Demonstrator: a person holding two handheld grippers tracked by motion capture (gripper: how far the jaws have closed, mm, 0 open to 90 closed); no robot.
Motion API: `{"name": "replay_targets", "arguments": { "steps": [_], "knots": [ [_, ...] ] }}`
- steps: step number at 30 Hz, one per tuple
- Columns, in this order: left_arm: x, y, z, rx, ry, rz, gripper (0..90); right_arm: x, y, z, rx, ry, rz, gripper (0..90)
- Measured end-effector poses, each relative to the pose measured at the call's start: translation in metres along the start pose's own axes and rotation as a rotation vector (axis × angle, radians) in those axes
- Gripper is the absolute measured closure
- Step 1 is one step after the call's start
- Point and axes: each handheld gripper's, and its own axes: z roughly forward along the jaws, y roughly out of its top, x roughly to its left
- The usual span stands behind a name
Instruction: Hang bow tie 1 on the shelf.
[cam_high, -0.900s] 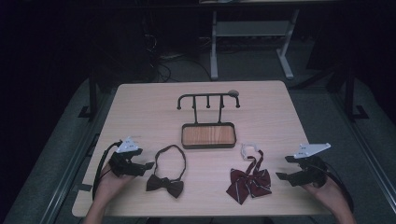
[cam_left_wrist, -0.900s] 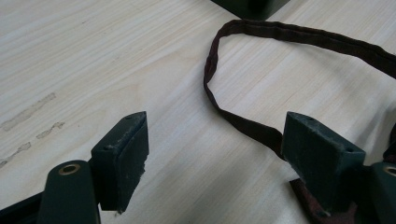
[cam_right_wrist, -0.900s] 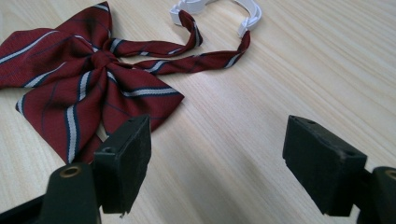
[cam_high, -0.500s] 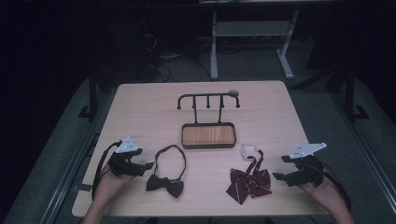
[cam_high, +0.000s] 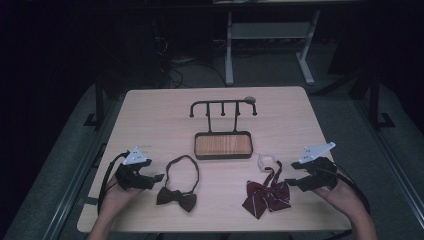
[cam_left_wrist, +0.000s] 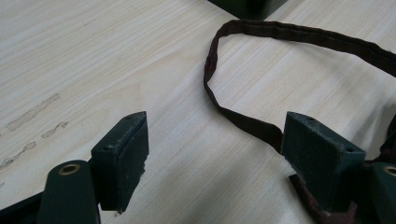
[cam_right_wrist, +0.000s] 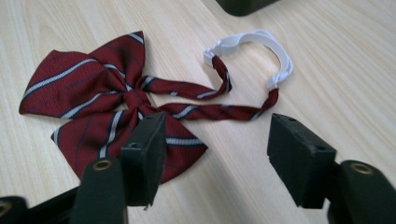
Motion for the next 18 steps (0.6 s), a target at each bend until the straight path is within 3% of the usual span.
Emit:
{"name": "replay_targets", "arguments": {
  "steps": [11,18],
  "knots": [
    [0.002,-0.001,-0.001,-0.003,0.002,-0.009,23.3,-0.012,0.030,0.017,0.102,0.020,-0.054,53.2],
    [0.004,-0.002,-0.002,-0.005,0.003,-0.013,23.3,-0.024,0.048,0.033,0.150,0.017,-0.040,57.6]
  ]
}}
